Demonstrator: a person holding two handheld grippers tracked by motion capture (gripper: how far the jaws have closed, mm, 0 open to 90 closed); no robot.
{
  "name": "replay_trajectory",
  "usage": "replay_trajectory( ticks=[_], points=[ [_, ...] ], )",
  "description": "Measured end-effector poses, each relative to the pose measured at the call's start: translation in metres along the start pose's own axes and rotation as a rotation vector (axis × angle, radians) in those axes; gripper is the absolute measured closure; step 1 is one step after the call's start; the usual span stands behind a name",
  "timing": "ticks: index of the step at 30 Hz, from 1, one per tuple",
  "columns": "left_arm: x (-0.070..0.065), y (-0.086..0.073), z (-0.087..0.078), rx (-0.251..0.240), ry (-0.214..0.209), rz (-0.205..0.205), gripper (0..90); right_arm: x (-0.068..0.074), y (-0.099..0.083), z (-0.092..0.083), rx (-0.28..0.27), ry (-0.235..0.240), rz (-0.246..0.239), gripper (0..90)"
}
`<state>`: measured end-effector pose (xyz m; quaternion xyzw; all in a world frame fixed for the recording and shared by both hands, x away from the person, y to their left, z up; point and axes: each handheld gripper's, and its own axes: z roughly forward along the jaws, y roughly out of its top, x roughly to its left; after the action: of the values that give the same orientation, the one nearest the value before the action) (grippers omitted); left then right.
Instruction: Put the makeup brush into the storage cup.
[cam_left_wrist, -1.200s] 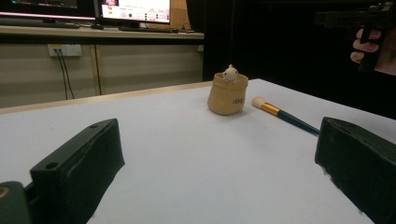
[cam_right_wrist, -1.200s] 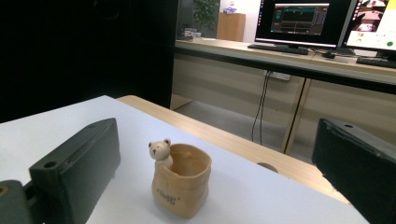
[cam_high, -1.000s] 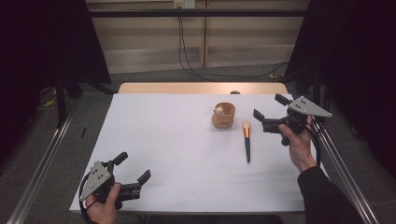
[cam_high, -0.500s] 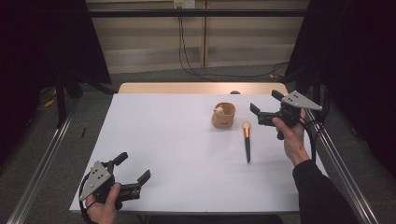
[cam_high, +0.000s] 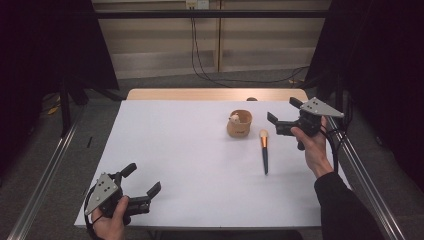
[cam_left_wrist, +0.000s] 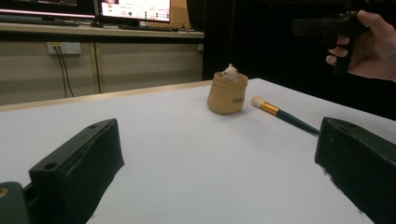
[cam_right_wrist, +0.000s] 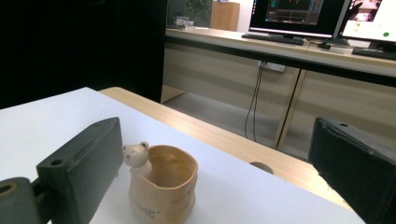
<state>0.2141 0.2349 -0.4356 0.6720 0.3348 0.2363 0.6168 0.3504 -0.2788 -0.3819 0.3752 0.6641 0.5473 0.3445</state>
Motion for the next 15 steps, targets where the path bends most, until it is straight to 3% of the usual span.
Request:
replay_trajectory(
  ticks=[3,9,15],
  points=[
    [0.0013,-0.0003,-0.0008,0.017,0.005,0.009,0.7,-0.0007,-0.0012,0.0012,0.016,0.0,0.001,2.6],
    [0.0018,-0.0001,-0.0008,0.007,0.005,0.007,0.7,-0.0018,-0.0035,0.0044,0.063,0.001,0.009,4.3],
    [0.0019,-0.0001,-0.0009,0.007,0.007,0.007,0.7,-0.0059,-0.0023,0.0062,0.116,-0.051,0.035,9.1]
  ],
)
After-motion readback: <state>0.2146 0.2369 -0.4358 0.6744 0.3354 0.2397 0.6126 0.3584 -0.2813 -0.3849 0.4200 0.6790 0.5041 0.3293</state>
